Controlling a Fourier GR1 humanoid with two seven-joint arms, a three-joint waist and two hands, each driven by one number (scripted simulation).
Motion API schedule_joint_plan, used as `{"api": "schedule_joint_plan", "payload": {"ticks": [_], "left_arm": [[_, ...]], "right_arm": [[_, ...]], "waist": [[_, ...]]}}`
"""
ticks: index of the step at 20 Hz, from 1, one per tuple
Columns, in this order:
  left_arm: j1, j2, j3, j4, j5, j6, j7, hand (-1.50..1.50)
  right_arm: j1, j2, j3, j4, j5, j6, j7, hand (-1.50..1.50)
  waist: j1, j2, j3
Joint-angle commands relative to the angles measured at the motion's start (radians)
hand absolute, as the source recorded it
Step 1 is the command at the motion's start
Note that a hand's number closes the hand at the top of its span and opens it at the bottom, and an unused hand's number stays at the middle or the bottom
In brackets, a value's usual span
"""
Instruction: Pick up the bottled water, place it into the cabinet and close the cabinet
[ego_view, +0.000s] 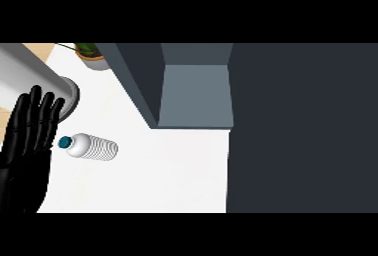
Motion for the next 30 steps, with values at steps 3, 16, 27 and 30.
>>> {"api": "schedule_joint_plan", "payload": {"ticks": [3, 16, 27, 30], "left_arm": [[-0.004, -0.038, 0.165, 0.020, 0.152, 0.047, -0.012, -1.50], [0.089, -0.007, 0.508, -0.159, 0.549, 0.250, 0.326, -1.50], [0.161, 0.036, 0.610, -0.354, 0.652, 0.290, 0.524, -1.50], [0.116, 0.082, 0.654, -0.329, 0.654, 0.329, 0.578, -1.50]], "right_arm": [[0.073, 0.025, 0.049, -0.005, 0.014, 0.022, -0.027, -1.50], [0.255, 0.028, 0.229, -0.373, -0.102, 0.069, 0.253, -1.50], [0.203, 0.111, 0.479, -0.394, 0.139, -0.043, 0.340, -1.50], [0.360, 0.052, 0.501, -0.451, 0.117, -0.004, 0.273, -1.50]], "waist": [[-0.001, -0.022, 0.011], [0.001, -0.025, 0.012], [0.005, -0.025, 0.011], [-0.007, -0.027, 0.012]]}}
